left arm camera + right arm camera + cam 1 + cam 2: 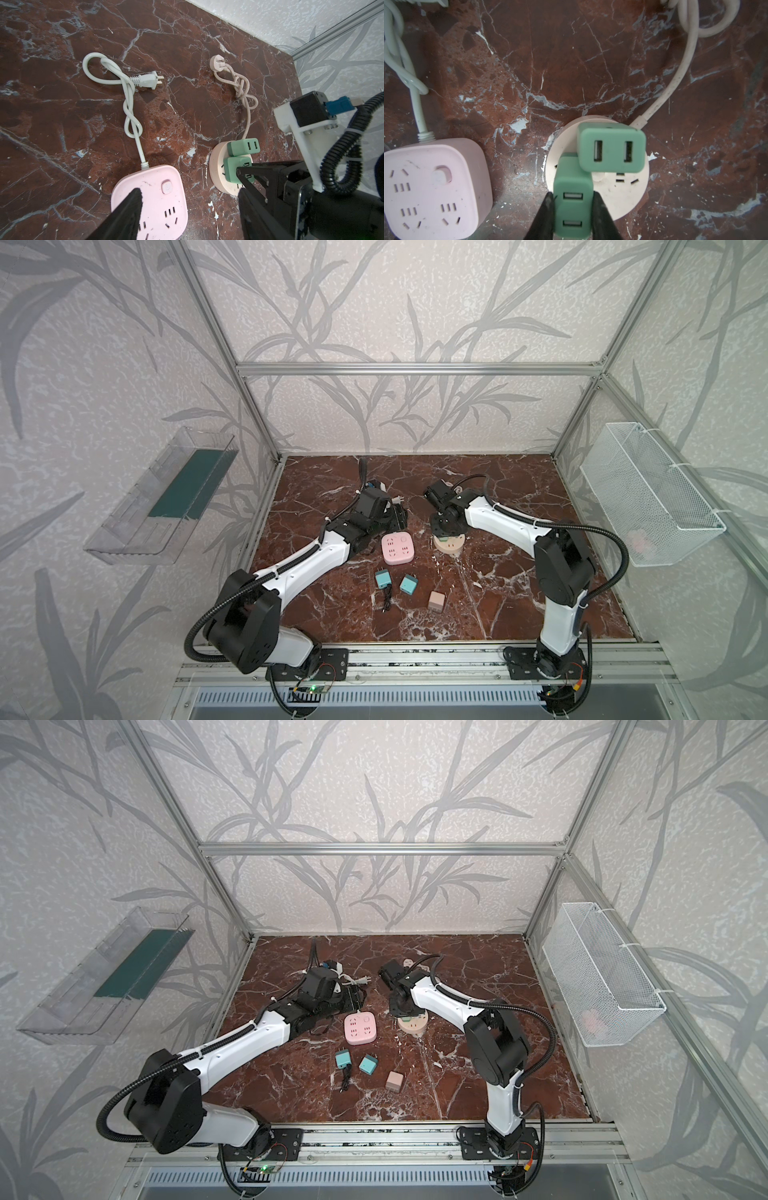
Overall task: Insert the plug
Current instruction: 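Press the mint-green adapter down into the round strip with right gripper, then open the right gripper and lift it off the adapter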
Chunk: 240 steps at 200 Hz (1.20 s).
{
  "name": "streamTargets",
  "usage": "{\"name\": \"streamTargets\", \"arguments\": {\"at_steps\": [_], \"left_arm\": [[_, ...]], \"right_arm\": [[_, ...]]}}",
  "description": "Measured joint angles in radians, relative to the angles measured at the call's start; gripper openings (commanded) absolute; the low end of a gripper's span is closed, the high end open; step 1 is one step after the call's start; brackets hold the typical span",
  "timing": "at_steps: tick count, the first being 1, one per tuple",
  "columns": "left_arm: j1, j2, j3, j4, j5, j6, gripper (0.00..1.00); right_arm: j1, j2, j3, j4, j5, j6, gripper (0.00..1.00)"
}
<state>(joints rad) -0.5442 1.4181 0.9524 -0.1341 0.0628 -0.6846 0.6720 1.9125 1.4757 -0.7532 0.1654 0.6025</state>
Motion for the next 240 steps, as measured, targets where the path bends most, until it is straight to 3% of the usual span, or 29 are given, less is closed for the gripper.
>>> {"name": "streamTargets", "arguments": {"at_steps": [7, 74, 92, 133, 182, 240], "left_arm": [[0.0, -0.003, -0.002, 0.0, 0.0, 0.0, 0.72], [0.0, -0.005, -0.002, -0.004, 0.008, 0.0, 0.73], [0.0, -0.005, -0.002, -0.01, 0.008, 0.002, 0.74], [0.0, -0.005, 0.0, -0.024, 0.008, 0.005, 0.74], [0.0, -0.034, -0.019, -0.025, 0.01, 0.013, 0.74], [0.0, -0.14, -0.083, -0.023, 0.031, 0.016, 0.73]], "right_arm": [[0.0, 0.0, 0.0, -0.003, 0.0, 0.004, 0.0], [0.0, -0.016, 0.0, -0.037, -0.014, 0.005, 0.54], [0.0, -0.047, 0.0, -0.049, -0.016, -0.01, 0.63], [0.0, -0.171, -0.019, -0.048, -0.047, -0.073, 0.63], [0.002, -0.386, -0.281, 0.011, -0.218, -0.096, 0.62], [0.103, -0.46, -0.392, -0.032, -0.342, -0.097, 0.78]]}}
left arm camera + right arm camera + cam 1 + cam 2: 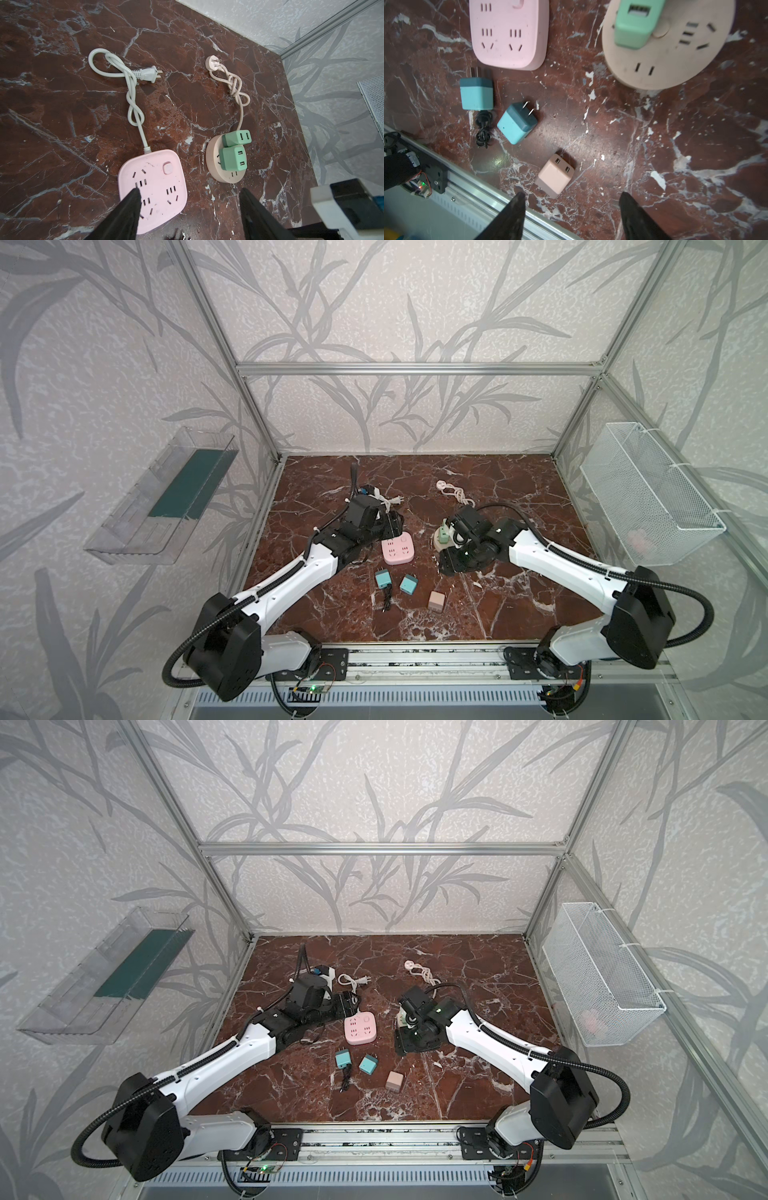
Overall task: Insert the plug
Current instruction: 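Open the right gripper and lift it off the adapter, then move right gripper to the small pink adapter near the robot and grasp it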
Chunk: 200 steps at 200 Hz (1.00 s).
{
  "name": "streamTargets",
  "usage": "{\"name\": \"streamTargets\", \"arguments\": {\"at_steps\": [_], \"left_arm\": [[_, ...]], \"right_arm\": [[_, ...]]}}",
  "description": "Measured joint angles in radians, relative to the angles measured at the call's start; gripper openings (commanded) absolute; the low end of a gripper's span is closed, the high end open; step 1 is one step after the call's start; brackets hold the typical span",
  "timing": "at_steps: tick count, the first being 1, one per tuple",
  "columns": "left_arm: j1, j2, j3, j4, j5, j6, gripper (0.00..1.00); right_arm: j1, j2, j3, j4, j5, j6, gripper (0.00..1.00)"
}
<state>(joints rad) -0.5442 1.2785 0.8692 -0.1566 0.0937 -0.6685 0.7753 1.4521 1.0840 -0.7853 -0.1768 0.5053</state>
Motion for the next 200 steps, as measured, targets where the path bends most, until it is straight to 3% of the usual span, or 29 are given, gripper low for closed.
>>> {"name": "streamTargets", "arguments": {"at_steps": [41, 103, 200], "left_arm": [[0.0, -0.001, -0.005, -0.007, 0.013, 0.004, 0.73], [0.0, -0.049, -0.034, -0.007, 0.012, 0.003, 0.73], [0.0, -0.091, -0.086, 0.008, 0.013, -0.004, 0.73]], "right_arm": [[0.089, 0.068, 0.001, -0.024, -0.002, 0.02, 0.79], [0.161, 0.21, 0.025, -0.061, 0.023, 0.185, 0.79], [0.176, 0.245, 0.049, -0.057, 0.015, 0.254, 0.7]]}}
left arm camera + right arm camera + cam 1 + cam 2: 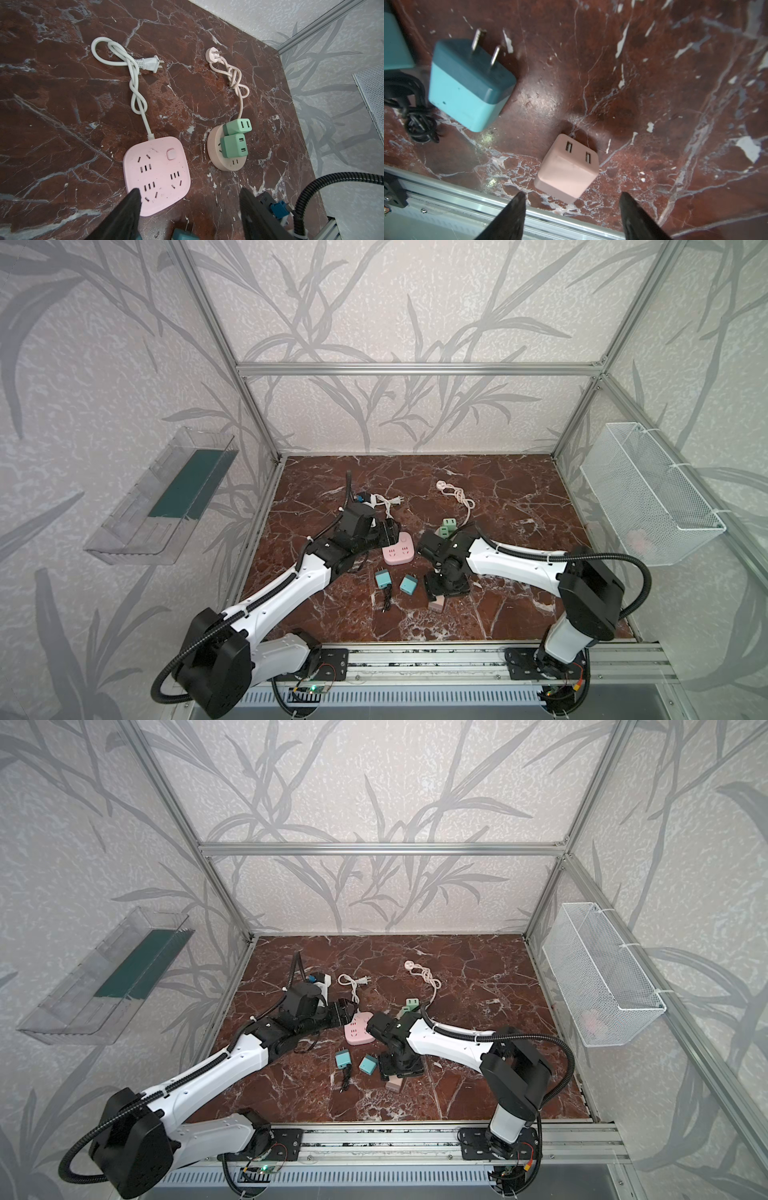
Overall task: Insert the plug
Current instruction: 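Move right gripper to the small pink adapter near the robot and grasp it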
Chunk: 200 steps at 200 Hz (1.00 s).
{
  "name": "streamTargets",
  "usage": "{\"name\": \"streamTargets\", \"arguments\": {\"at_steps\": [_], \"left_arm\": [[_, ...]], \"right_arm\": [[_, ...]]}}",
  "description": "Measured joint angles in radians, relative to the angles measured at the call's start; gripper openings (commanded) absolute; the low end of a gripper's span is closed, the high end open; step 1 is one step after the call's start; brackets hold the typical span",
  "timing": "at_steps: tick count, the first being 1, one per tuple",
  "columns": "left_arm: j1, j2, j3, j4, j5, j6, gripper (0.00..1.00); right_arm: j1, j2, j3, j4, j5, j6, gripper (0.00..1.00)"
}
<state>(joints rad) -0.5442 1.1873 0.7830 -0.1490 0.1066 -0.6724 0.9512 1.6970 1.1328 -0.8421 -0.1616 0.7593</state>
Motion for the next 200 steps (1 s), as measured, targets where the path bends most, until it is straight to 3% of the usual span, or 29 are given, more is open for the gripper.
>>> {"name": "streamTargets", "arguments": {"at_steps": [72, 200], "left_arm": [[0.0, -0.002, -0.014, 0.006, 0.0, -0.009, 0.73], [0.0, -0.003, -0.021, 0.008, 0.0, -0.012, 0.73]], "right_arm": [[0.0, 0.062, 0.0, 0.019, -0.023, 0.0, 0.7], [0.0, 0.105, 0.0, 0.054, -0.04, 0.0, 0.6]]}}
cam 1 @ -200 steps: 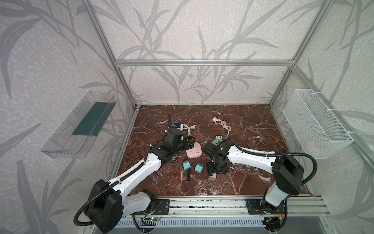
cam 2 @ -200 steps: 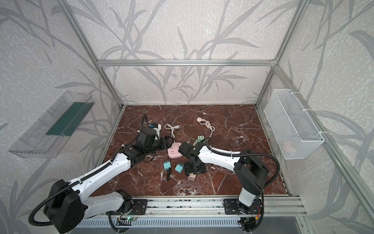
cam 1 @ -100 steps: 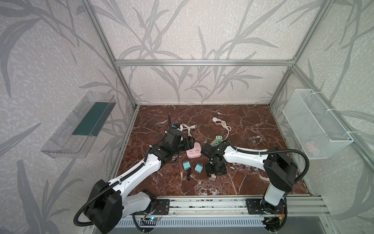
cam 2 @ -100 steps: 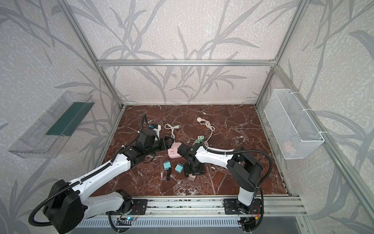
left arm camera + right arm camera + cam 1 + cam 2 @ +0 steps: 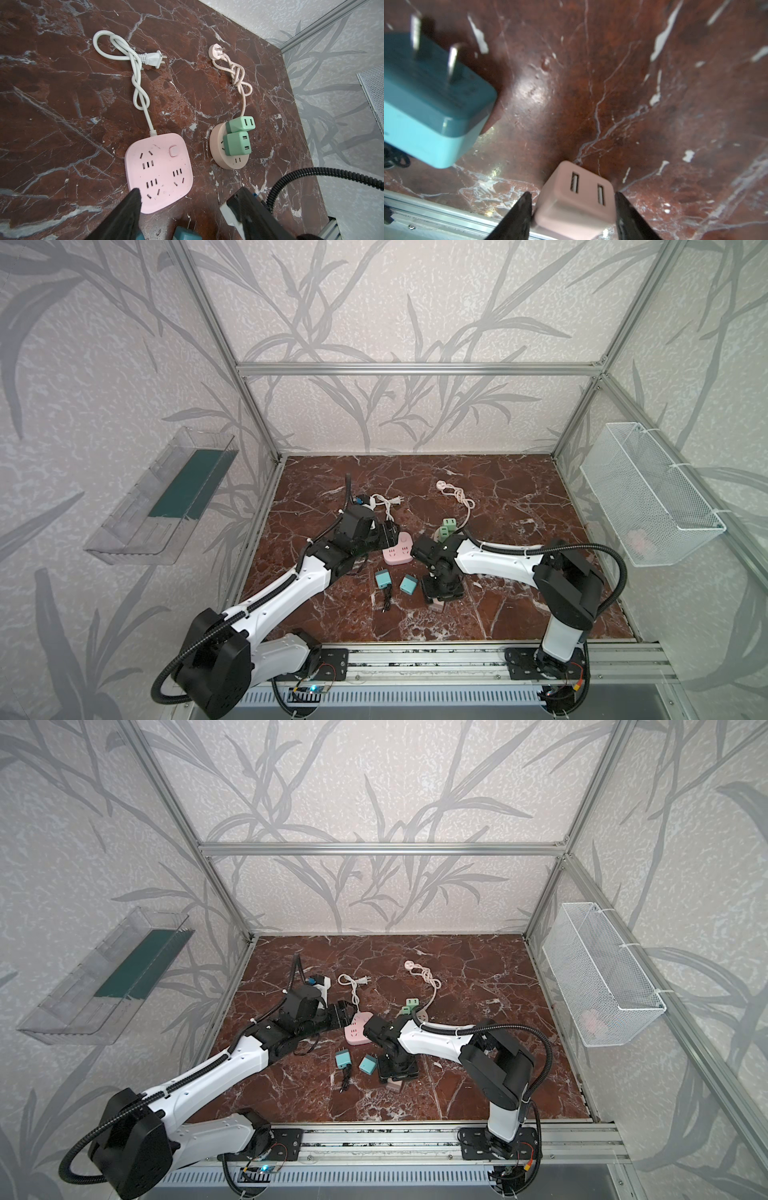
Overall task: Insert the plug
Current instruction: 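Move right gripper to the small pink adapter near the robot and grasp it, then lift the pink adapter with right gripper and raise it high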
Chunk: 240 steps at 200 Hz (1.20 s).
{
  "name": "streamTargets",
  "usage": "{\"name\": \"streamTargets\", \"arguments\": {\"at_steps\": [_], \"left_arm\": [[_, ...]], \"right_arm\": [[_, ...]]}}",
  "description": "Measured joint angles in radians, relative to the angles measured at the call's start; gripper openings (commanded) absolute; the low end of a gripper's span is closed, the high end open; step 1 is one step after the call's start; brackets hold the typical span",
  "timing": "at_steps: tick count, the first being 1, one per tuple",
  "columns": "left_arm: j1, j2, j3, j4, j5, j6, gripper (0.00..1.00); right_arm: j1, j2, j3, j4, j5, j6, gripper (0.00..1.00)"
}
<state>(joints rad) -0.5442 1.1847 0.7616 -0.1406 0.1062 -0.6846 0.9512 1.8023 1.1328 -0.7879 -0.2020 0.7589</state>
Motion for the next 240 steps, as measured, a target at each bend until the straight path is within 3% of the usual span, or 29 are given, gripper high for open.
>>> {"name": "streamTargets", "arguments": {"at_steps": [146, 171, 188, 204, 221, 240], "left_arm": [[0.0, 0.0, -0.011, 0.015, -0.002, 0.0, 0.73], [0.0, 0.0, -0.011, 0.019, -0.003, 0.0, 0.73], [0.0, 0.002, -0.011, 0.023, -0.004, 0.0, 0.73], [0.0, 0.008, -0.011, 0.028, -0.008, 0.0, 0.73], [0.0, 0.024, -0.011, 0.035, -0.008, 0.0, 0.72], [0.0, 0.042, -0.011, 0.041, -0.008, 0.0, 0.72]], "right_arm": [[-0.016, 0.017, -0.003, 0.026, -0.002, -0.004, 0.49], [-0.032, 0.015, -0.006, 0.028, -0.002, -0.003, 0.36], [-0.043, 0.011, -0.01, 0.035, -0.006, -0.005, 0.18], [-0.052, 0.009, -0.012, 0.042, -0.008, -0.005, 0.13], [-0.059, 0.009, -0.012, 0.047, -0.009, -0.007, 0.0], [-0.066, 0.009, -0.012, 0.05, -0.01, -0.008, 0.0]]}}
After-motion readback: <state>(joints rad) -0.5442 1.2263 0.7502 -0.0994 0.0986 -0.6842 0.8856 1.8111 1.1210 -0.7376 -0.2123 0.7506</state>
